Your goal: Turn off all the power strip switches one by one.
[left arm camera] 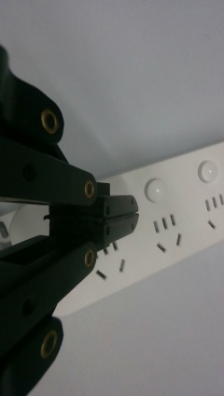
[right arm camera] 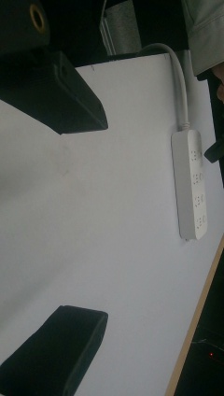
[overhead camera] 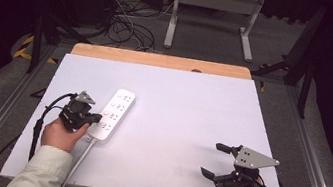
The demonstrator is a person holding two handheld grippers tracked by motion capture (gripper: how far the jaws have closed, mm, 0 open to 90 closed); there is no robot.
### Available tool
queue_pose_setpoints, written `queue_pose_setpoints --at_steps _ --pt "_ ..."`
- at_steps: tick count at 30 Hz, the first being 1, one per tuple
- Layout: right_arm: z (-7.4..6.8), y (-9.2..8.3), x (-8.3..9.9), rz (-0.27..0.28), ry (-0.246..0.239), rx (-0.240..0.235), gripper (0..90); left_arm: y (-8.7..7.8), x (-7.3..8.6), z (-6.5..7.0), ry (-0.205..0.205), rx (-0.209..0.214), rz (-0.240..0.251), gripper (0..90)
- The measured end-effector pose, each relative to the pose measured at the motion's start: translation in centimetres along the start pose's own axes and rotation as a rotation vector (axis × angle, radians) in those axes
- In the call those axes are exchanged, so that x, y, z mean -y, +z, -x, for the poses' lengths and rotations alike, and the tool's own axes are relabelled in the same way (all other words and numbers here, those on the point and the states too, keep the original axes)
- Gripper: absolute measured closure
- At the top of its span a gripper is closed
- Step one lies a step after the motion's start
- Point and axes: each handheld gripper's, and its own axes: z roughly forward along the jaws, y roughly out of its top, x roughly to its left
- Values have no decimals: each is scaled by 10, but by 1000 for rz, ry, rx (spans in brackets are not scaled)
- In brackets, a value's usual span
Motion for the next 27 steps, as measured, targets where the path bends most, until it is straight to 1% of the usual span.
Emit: queue_pose_setpoints --at_steps 2,5,8,13,15,18,20,21,26,27 --pt "0 0 0 0 -2 -2 81 0 0 -1 -8 0 -9 900" --pt "0 0 0 -2 -3 -4 81 2 0 0 -2 -5 -24 900" --pt "0 0 0 0 -2 -5 81 2 -1 0 -3 12 -22 900" --pt "-1 0 0 1 -3 -6 81 4 1 -1 -5 12 -22 900" --pt "-1 0 0 2 -5 -7 81 5 2 0 -4 9 -17 900" --pt "-1 0 0 3 -5 -9 81 5 4 -2 -17 22 -2 900" --pt "-1 -1 0 2 -7 -9 81 5 5 -2 -21 23 5 900" --pt "-1 -1 0 2 -8 -10 81 5 6 -2 -15 20 5 900" --pt "-1 0 0 0 -9 -10 81 5 7 1 -15 8 16 900" --pt "-1 0 0 0 -9 -10 81 5 7 1 -8 2 15 900"
